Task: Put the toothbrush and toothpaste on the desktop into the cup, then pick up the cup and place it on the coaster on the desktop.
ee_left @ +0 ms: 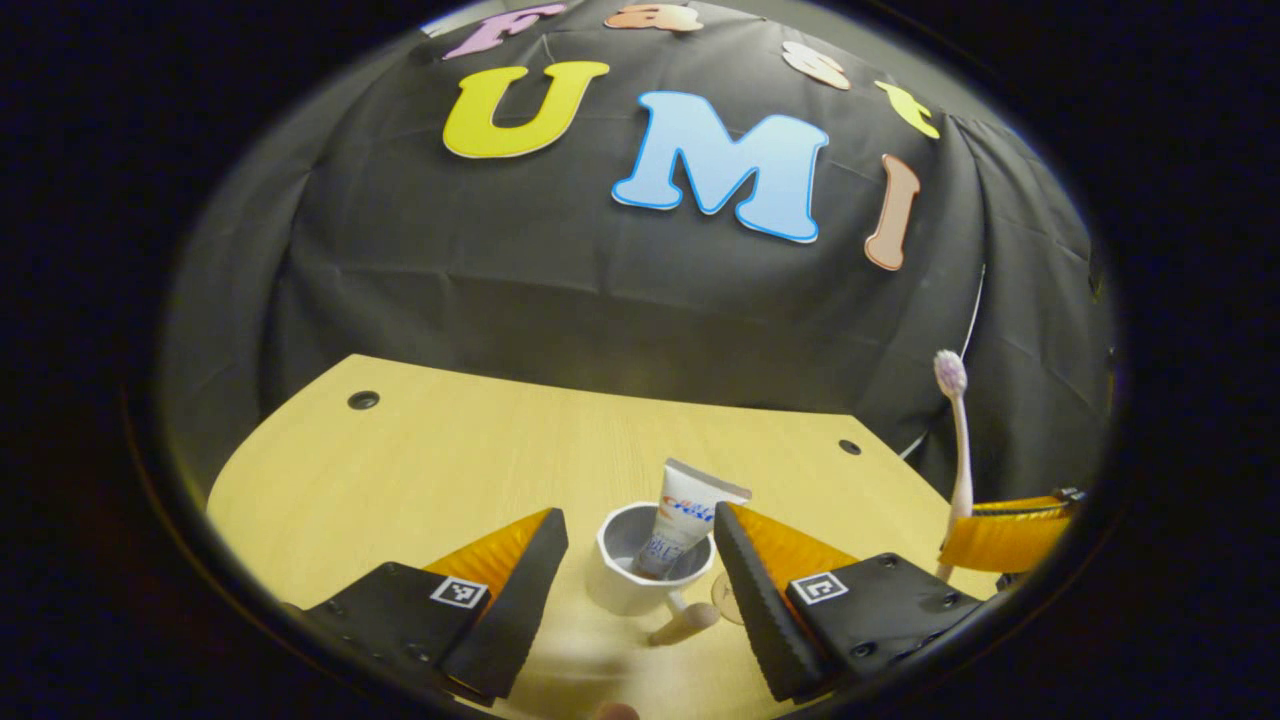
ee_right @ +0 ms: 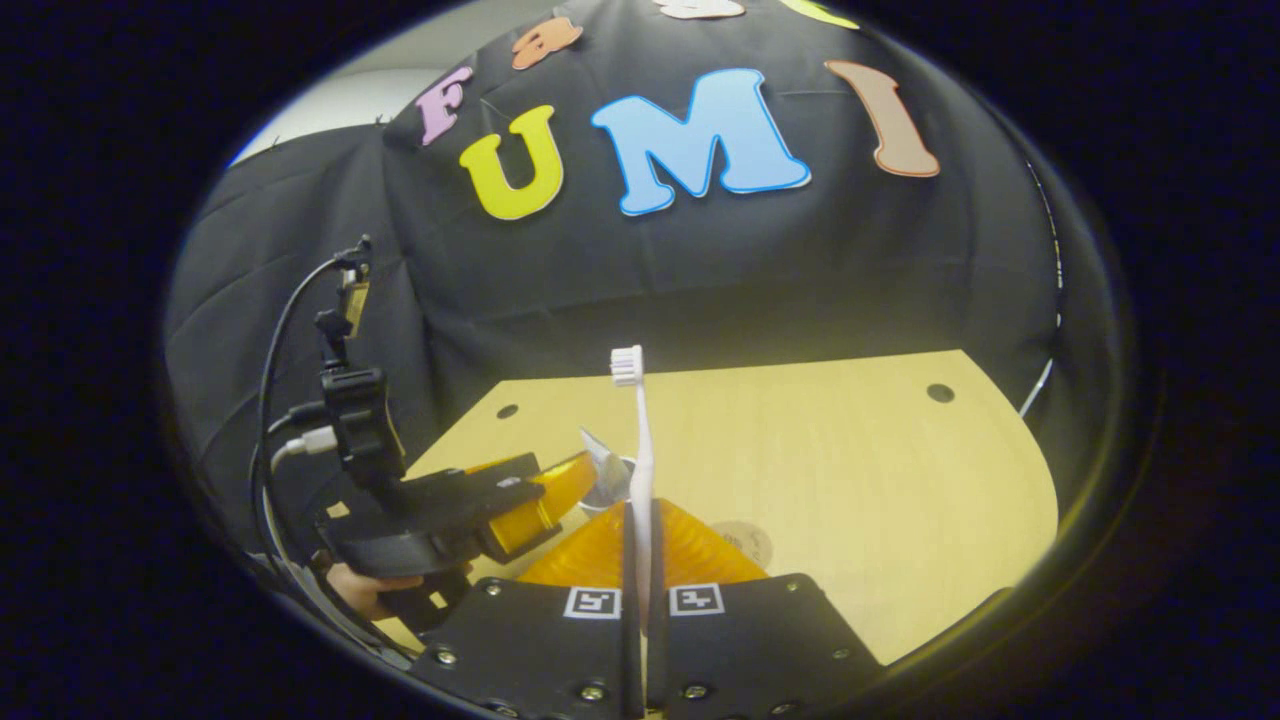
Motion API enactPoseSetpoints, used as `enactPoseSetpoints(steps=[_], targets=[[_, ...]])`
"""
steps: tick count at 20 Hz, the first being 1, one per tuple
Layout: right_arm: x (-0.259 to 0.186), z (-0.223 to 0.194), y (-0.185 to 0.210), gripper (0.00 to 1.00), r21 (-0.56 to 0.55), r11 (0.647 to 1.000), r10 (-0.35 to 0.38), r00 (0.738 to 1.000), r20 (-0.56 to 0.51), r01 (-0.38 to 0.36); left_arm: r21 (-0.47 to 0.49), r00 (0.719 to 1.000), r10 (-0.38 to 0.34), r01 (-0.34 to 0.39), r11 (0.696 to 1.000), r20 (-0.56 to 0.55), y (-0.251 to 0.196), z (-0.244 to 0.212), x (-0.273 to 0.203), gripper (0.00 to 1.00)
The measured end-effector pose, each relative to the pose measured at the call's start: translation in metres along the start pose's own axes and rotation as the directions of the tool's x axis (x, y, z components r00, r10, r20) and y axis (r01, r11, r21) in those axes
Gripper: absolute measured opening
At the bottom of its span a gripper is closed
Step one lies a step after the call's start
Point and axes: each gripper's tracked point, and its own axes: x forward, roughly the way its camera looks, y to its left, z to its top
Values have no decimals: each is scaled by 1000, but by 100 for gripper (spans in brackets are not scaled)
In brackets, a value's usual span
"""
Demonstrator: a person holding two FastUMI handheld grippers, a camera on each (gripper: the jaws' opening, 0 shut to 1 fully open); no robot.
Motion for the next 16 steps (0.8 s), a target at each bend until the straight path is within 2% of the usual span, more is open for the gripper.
enactPoseSetpoints(steps=[8, 16], targets=[[61, 38, 47, 3, -70, 986, 157, 984, 82, -152, -24, 996, 64, -65, 998, -58, 32, -23, -47, 94], [109, 33, 70, 3, -158, 969, 207, 974, 92, -191, -97, 985, 88, -103, 990, -149, 49, -51, -67, 94]])
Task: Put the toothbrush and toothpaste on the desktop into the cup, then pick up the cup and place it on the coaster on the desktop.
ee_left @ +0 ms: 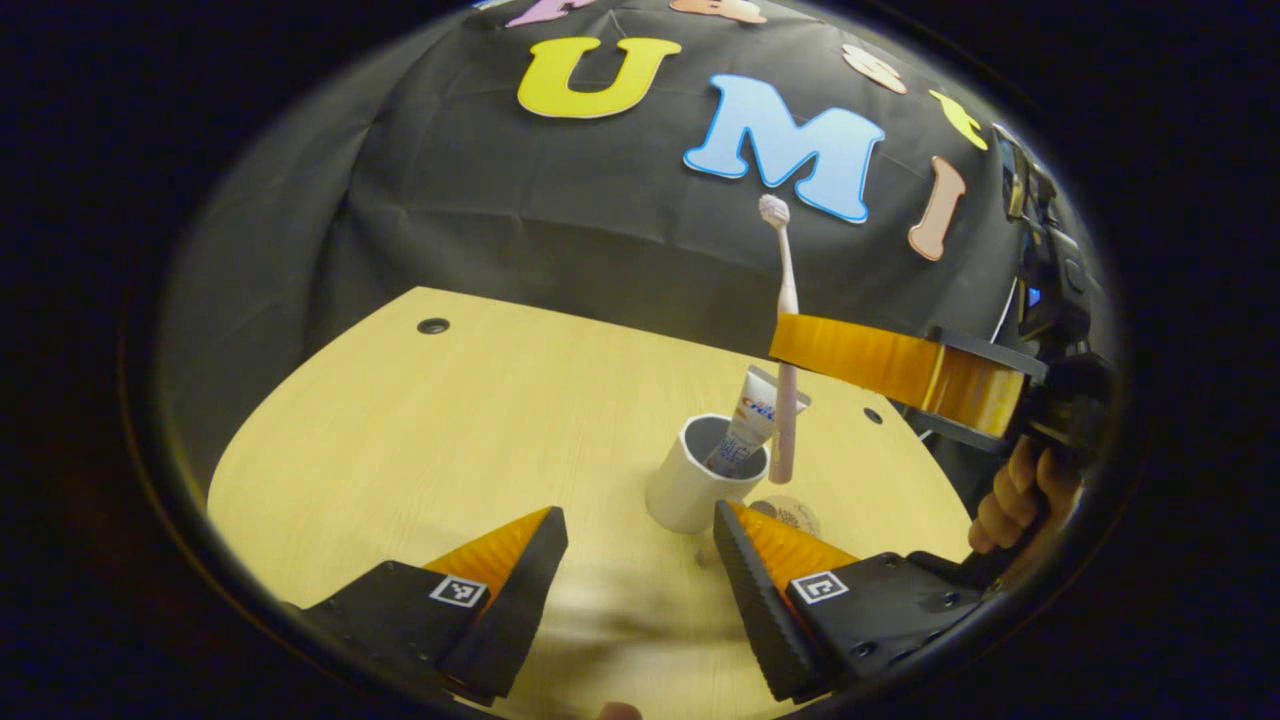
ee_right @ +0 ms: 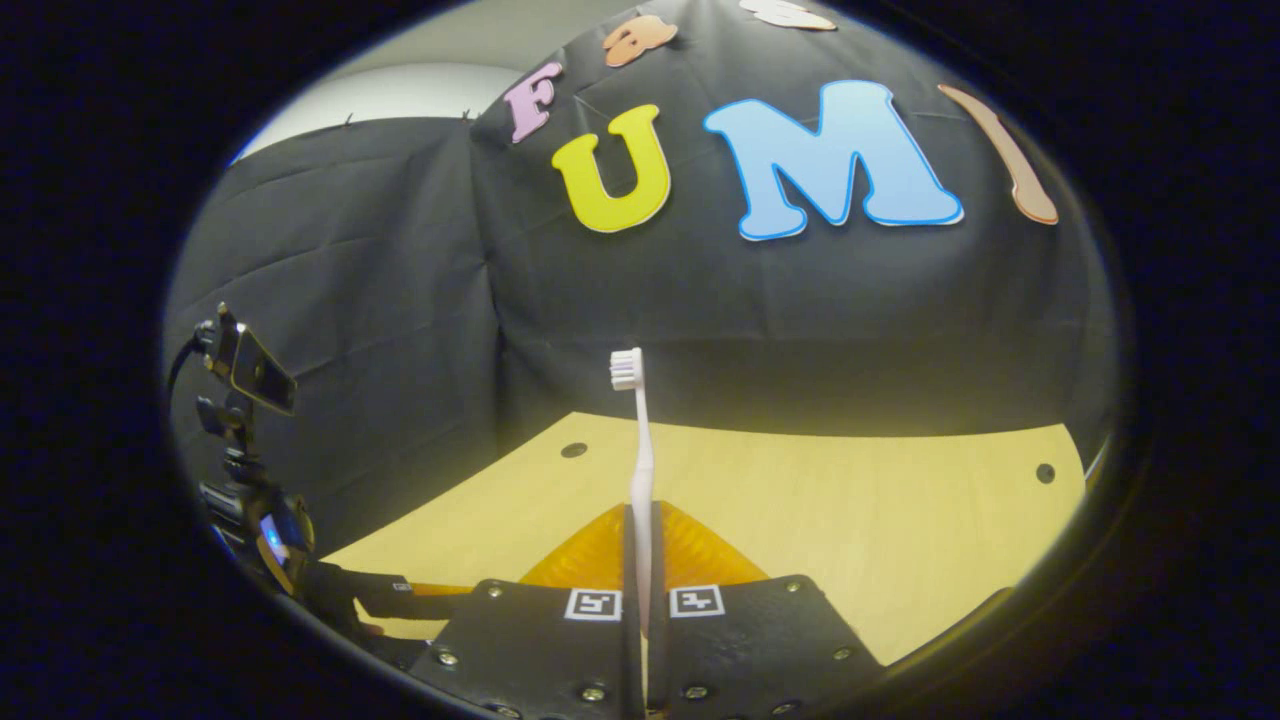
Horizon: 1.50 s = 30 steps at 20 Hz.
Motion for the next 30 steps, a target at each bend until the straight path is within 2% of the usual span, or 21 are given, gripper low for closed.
enactPoseSetpoints(steps=[3, 8, 11, 19, 20, 21, 22, 23, 26, 27, 28, 30], targets=[[17, -3, -5, 3, -34, 999, -3, 1000, 10, 3, -12, 1000, -4, 3, 1000, -22, 3, -8, -3, 94], [40, -14, -7, 3, -94, 996, -4, 1000, 22, 6, -78, 997, 15, -21, 997, -80, 15, -26, -1, 94], [49, -15, -3, 4, -127, 992, 0, 999, 44, 5, -85, 995, 36, -44, 995, -91, 23, -31, -7, 96], [49, -16, -7, 7, -208, 974, -79, 994, 79, 94, -59, 995, 42, -47, 997, -87, 28, -26, -1, 94], [49, -18, -4, 10, -199, 977, -69, 995, 75, 82, -62, 995, 40, -45, 997, -87, 25, -27, 0, 94], [47, -18, -1, 21, -191, 979, -64, 995, 71, 76, -64, 995, 36, -41, 997, -88, 23, -27, -1, 94], [45, -18, 1, 27, -188, 980, -57, 996, 70, 69, -64, 996, 33, -39, 997, -88, 23, -28, -1, 94], [43, -16, 3, 48, -189, 979, -57, 996, 73, 70, -63, 996, 33, -38, 997, -85, 24, -28, 0, 94], [36, -8, 3, 68, -197, 976, -72, 993, 95, 89, -55, 996, 29, -34, 998, -79, 22, -26, -2, 94], [32, -5, 3, 80, -196, 976, -74, 992, 104, 94, -53, 997, 28, -32, 998, -78, 23, -27, -1, 94], [27, 0, 2, 84, -197, 975, -83, 990, 116, 105, -52, 997, 27, -32, 998, -77, 22, -27, -1, 94], [21, 9, 1, 84, -198, 973, -96, 986, 138, 123, -46, 997, 27, -31, 998, -73, 20, -26, -2, 95]])
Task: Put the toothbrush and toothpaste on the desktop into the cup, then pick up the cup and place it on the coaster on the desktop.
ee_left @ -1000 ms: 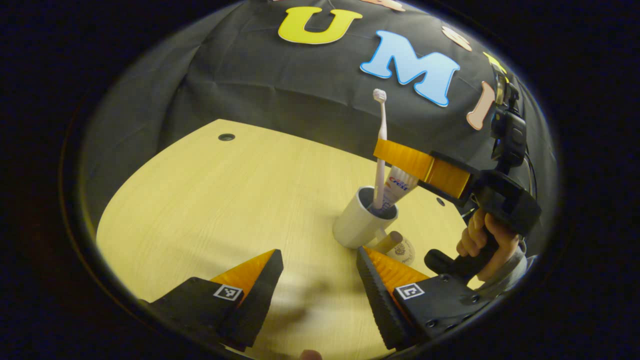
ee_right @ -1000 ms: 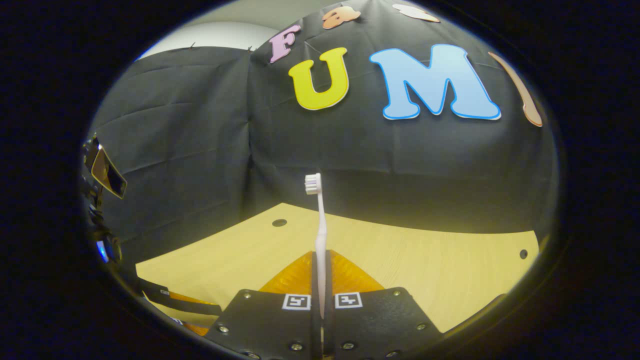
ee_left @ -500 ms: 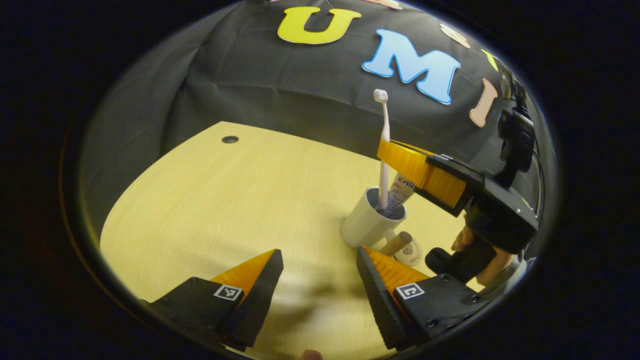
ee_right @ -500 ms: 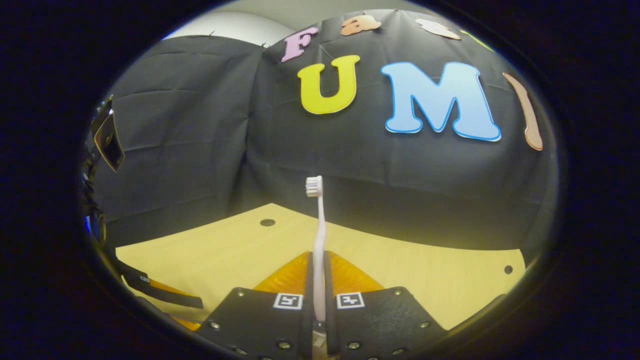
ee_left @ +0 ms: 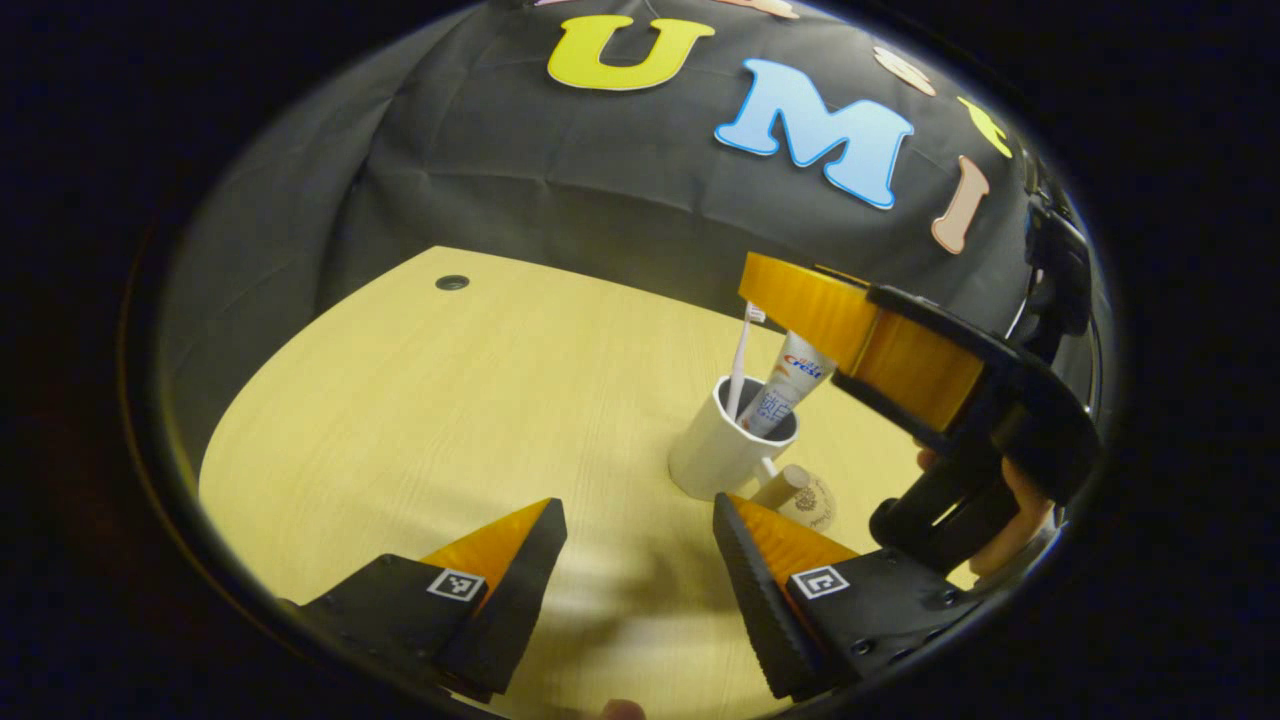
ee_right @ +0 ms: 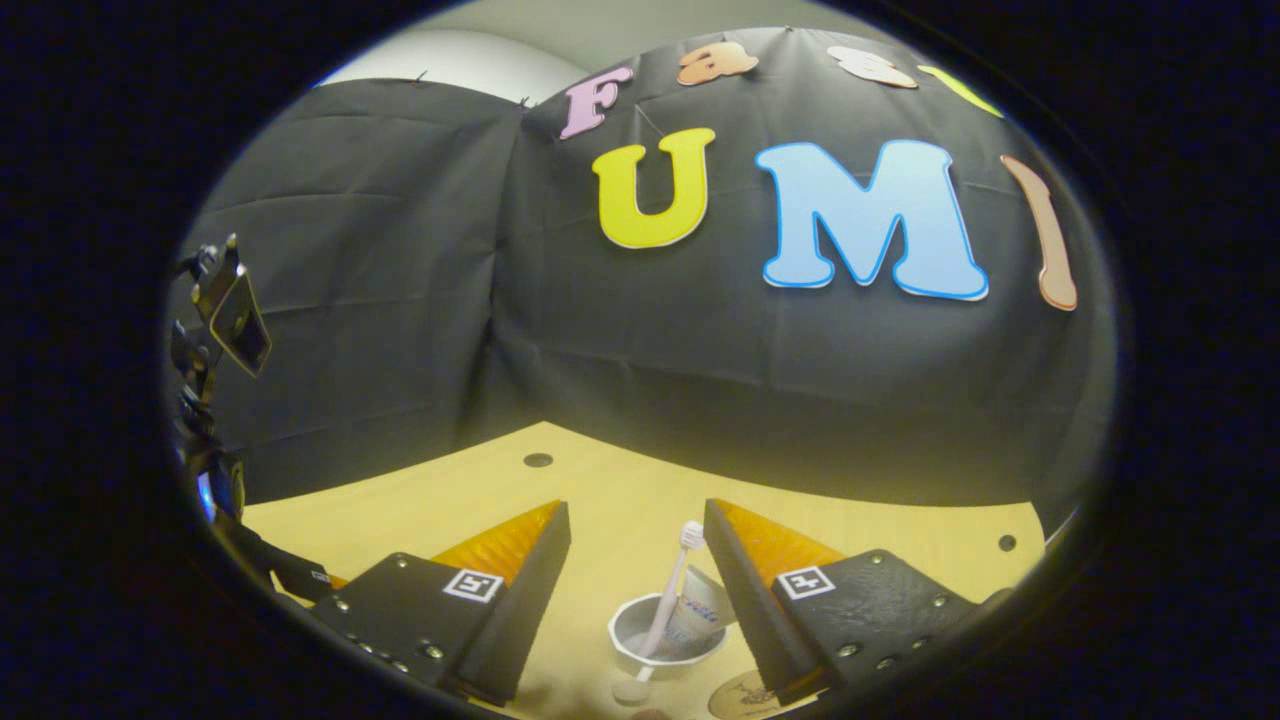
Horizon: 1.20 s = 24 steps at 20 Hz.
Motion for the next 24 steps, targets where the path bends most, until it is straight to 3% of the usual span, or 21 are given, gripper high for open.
enactPoseSetpoints(steps=[11, 24], targets=[[-60, 35, -47, 84, 52, 991, -129, 991, 36, 127, 20, 998, -59, 60, 998, -37, -45, -4, 3, 95], [-138, 5, -117, 84, 165, 946, -274, 960, -58, 280, 33, 976, -85, 93, 995, -200, -85, -23, 30, 96]])
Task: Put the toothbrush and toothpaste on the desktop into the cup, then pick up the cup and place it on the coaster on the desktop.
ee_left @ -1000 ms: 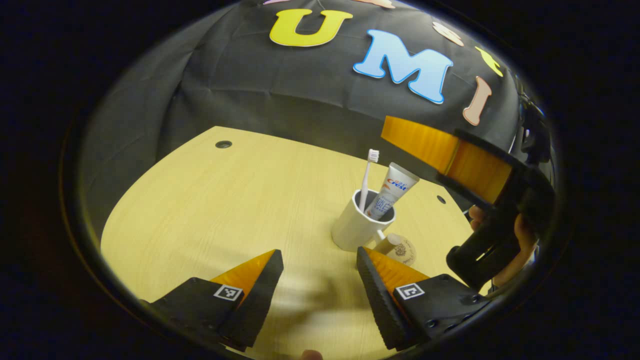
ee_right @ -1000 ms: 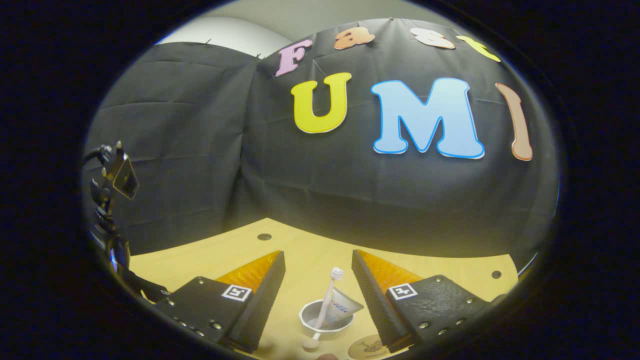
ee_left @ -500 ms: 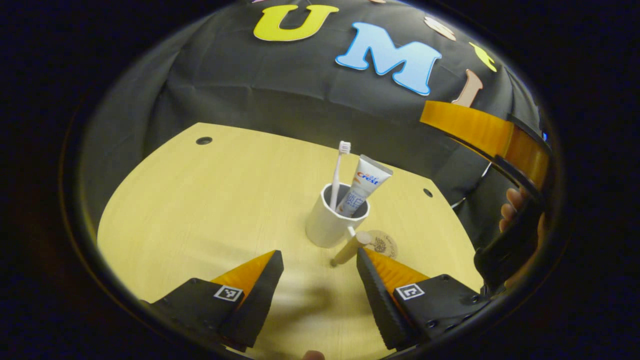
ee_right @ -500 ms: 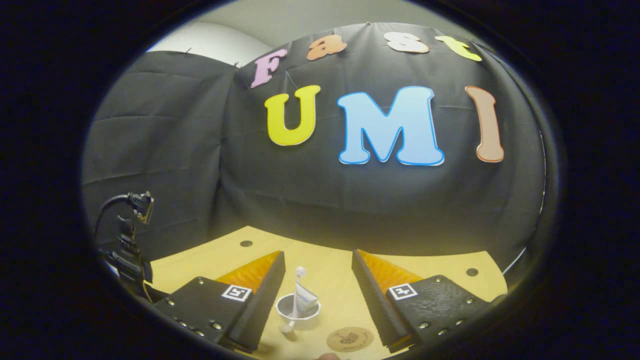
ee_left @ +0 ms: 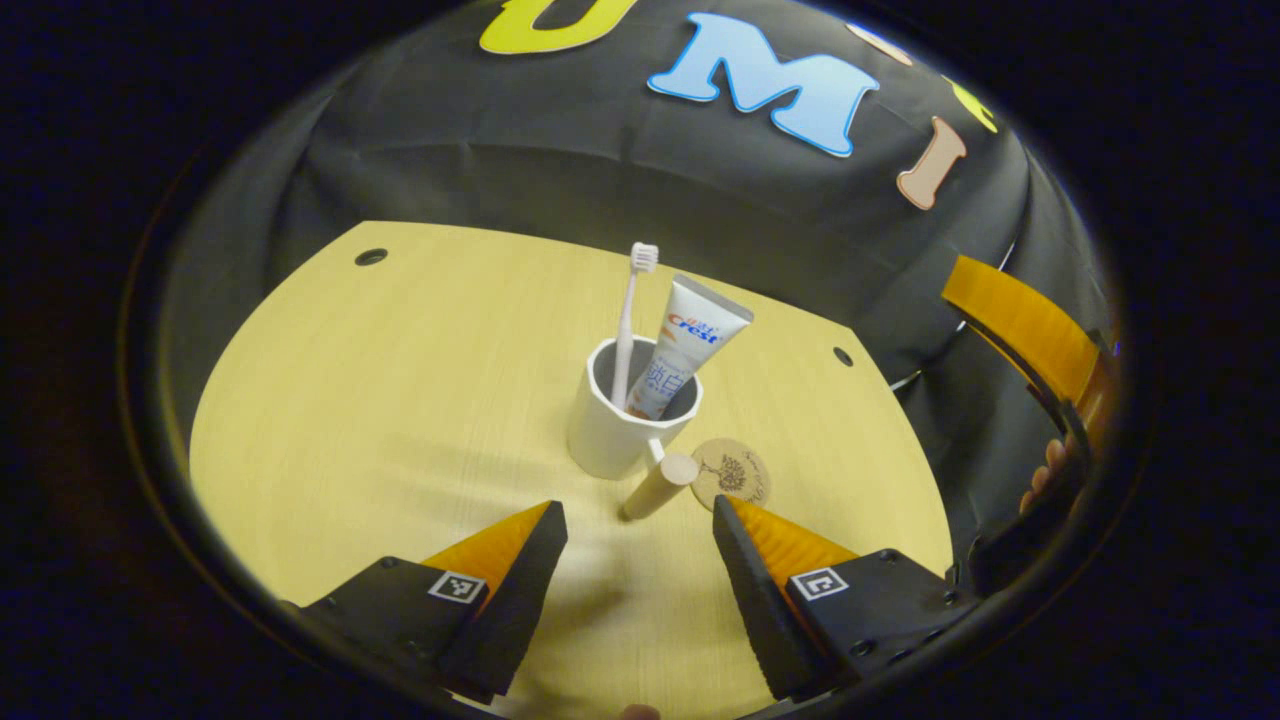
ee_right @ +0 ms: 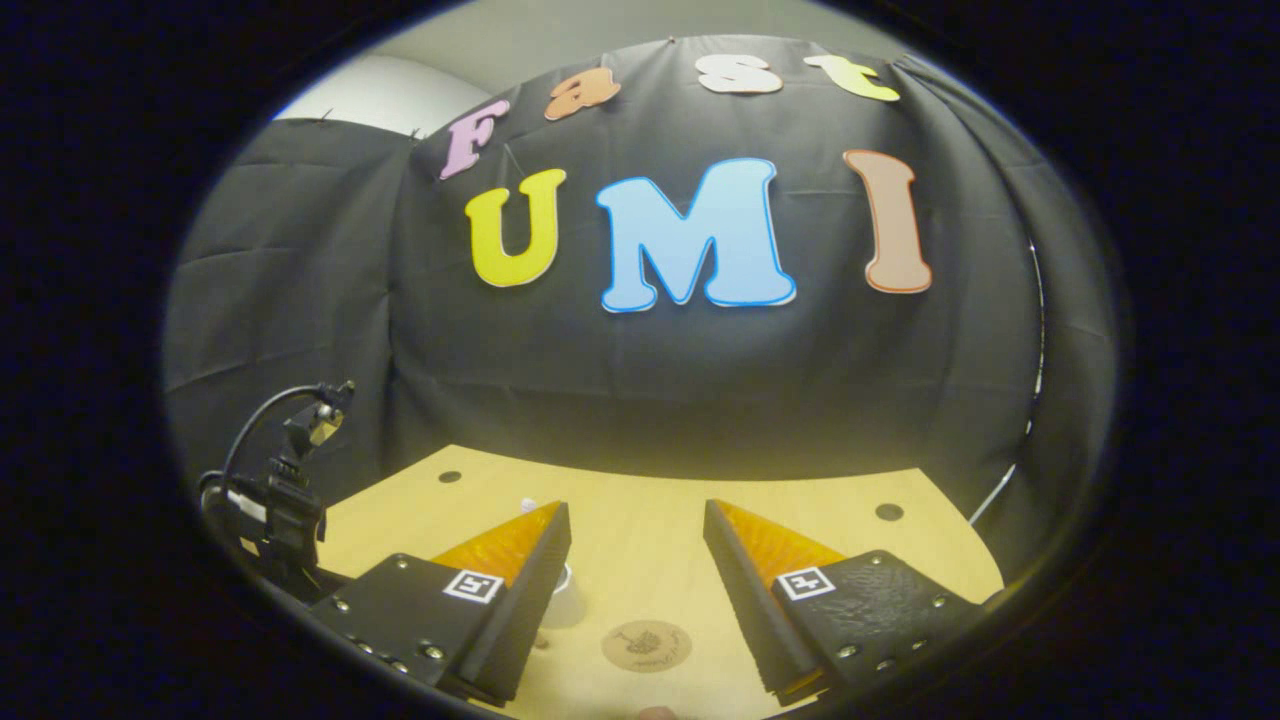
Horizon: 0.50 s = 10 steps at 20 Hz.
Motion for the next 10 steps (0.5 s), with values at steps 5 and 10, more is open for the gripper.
enactPoseSetpoints(steps=[5, 10], targets=[[-22, -9, -35, 84, 29, 999, -44, 999, -27, 45, -30, 994, 18, -22, 999, -105, -10, -4, 25, 94], [-36, -20, -72, 84, -14, 995, -101, 993, -57, 101, -43, 981, 60, -69, 997, -183, -9, 1, 50, 95]])
